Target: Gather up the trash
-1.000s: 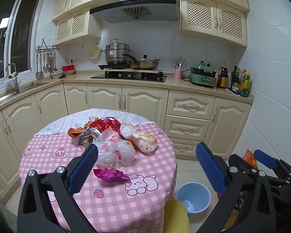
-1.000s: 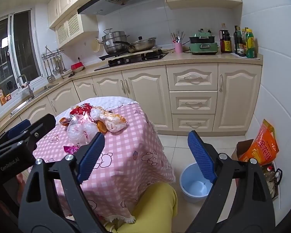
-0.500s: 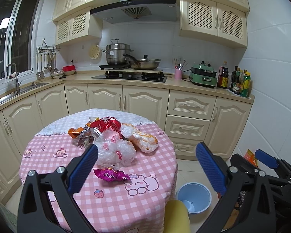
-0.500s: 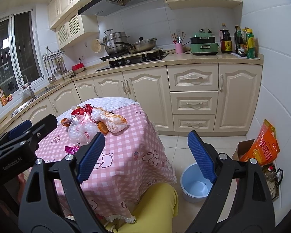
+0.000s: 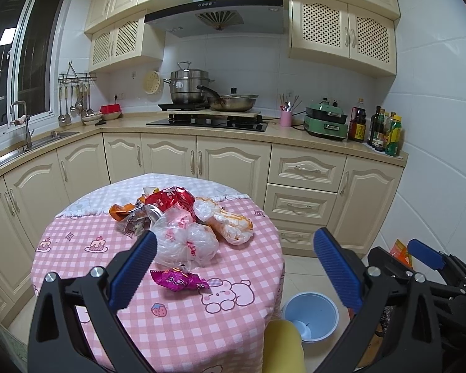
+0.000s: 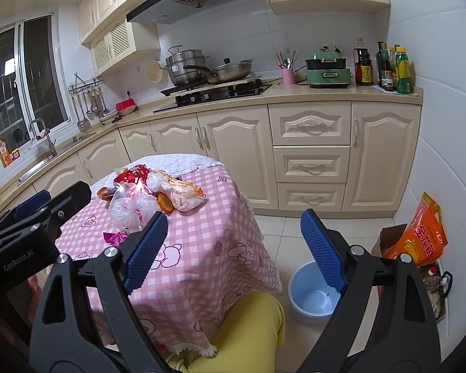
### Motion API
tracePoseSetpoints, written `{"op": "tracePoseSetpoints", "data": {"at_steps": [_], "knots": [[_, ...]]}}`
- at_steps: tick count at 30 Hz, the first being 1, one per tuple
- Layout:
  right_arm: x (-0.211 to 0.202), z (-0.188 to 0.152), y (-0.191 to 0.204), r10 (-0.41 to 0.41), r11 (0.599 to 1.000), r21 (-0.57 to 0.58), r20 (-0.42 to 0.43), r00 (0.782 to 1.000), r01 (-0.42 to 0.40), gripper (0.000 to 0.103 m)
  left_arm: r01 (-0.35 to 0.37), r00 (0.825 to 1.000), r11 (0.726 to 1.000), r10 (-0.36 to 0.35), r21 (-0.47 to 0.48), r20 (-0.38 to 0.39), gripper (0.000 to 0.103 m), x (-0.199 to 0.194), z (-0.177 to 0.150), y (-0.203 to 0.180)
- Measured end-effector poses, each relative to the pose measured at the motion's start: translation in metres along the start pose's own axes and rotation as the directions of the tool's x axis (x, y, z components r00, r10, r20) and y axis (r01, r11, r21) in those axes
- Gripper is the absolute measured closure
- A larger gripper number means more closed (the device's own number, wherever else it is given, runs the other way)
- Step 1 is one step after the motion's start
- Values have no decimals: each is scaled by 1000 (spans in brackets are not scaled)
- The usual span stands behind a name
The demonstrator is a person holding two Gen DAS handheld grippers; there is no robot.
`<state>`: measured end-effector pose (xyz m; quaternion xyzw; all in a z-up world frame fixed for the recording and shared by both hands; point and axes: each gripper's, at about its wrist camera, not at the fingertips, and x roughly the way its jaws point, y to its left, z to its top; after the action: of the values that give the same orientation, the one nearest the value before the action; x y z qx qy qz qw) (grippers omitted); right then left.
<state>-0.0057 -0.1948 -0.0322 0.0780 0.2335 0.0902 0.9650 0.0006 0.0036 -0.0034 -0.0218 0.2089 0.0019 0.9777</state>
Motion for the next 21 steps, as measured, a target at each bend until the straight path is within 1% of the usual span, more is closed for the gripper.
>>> {"op": "tracePoseSetpoints", "data": {"at_steps": [8,13,18,21], "knots": [[-2,0,-1,-3,1000,-9,5,1000,3,17,-4,1000,1000,4,-6,3,4,1,0,1],[-2,0,-1,-26,999,-28,-3,1000,26,17,6,1000,1000,-6,-8,-7,4,4,-1,4],[-5,1,4,-34,999,-4,2,999,34,17,25,1000,1000,-25,-4,-7,4,5,0,7],[-4,1,7,-40,999,7,-18,999,40,17,34,999,999,-34,-6,-14,4,8,-1,10]]}}
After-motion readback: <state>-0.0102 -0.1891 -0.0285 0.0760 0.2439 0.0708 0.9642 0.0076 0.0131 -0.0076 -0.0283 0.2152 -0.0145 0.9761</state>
